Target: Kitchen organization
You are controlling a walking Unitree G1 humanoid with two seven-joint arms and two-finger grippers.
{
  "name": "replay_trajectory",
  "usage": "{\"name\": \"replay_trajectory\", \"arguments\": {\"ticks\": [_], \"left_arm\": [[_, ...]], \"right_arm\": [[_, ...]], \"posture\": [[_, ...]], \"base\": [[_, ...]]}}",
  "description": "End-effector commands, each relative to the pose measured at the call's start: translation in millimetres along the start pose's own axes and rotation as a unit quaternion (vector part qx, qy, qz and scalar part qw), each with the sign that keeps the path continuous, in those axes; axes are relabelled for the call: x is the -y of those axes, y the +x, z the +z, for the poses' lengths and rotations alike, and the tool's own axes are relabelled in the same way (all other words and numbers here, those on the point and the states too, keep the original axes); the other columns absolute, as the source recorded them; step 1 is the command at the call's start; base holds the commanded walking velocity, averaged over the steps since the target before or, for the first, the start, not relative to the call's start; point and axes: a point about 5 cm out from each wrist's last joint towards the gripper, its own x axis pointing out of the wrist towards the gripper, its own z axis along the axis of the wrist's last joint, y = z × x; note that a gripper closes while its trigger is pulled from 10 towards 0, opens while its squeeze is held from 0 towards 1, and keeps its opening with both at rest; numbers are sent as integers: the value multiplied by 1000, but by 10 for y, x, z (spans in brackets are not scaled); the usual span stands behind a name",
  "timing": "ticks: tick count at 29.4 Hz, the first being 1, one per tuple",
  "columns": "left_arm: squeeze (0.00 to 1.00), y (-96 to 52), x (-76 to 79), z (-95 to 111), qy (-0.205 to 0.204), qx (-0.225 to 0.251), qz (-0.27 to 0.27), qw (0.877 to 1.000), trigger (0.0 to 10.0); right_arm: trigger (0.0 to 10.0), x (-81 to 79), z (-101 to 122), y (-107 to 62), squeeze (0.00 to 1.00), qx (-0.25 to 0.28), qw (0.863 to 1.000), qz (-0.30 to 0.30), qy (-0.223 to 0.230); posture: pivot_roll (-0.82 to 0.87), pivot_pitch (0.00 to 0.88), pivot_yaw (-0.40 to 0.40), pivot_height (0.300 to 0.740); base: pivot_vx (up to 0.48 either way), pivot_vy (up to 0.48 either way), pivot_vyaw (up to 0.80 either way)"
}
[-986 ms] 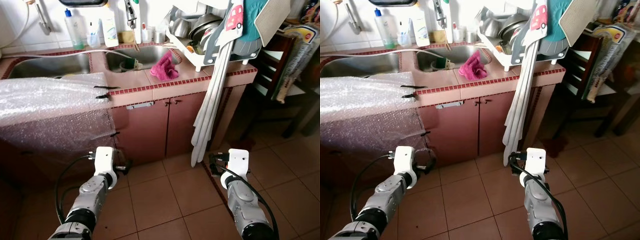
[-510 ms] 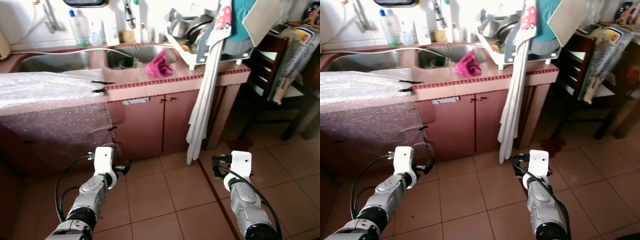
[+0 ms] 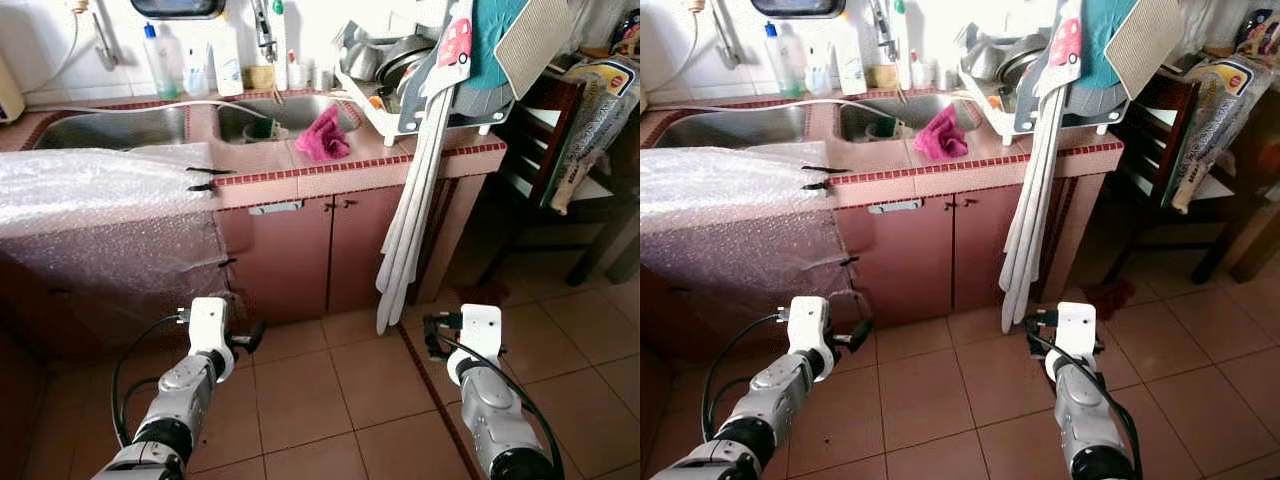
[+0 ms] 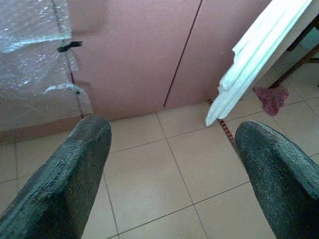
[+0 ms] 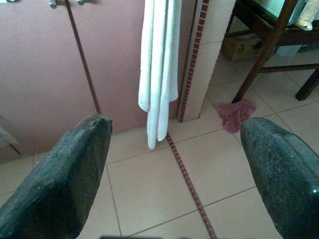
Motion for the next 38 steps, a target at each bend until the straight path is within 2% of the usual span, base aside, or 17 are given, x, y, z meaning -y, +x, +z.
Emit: {"name": "replay_trajectory", "arguments": {"ticks": [1,16,30,38], "left_arm": [[0,11,4,29,2,3,-2,1000,10000],[0,4,8,-6,3,-4,-7,1000,10000],[0,3,8,-35,7,-17,-8,1000,10000],[0,-4,-5,-77,11,-33,-6,999,10000]], "right_arm": [[10000,-15,44,22,0,7,1000,1,-4],[10000,-32,29,23,0,5,1000,2,-7],[10000,-48,13,22,0,3,1000,4,-6],[10000,-56,-8,26,0,-2,1000,4,-6]], "posture": [[-24,0,9,740],[-22,0,7,740],[-21,0,11,740],[-17,0,11,740]], "base": [[371,0,0],[399,0,-53],[383,0,-664],[0,0,-552]]}}
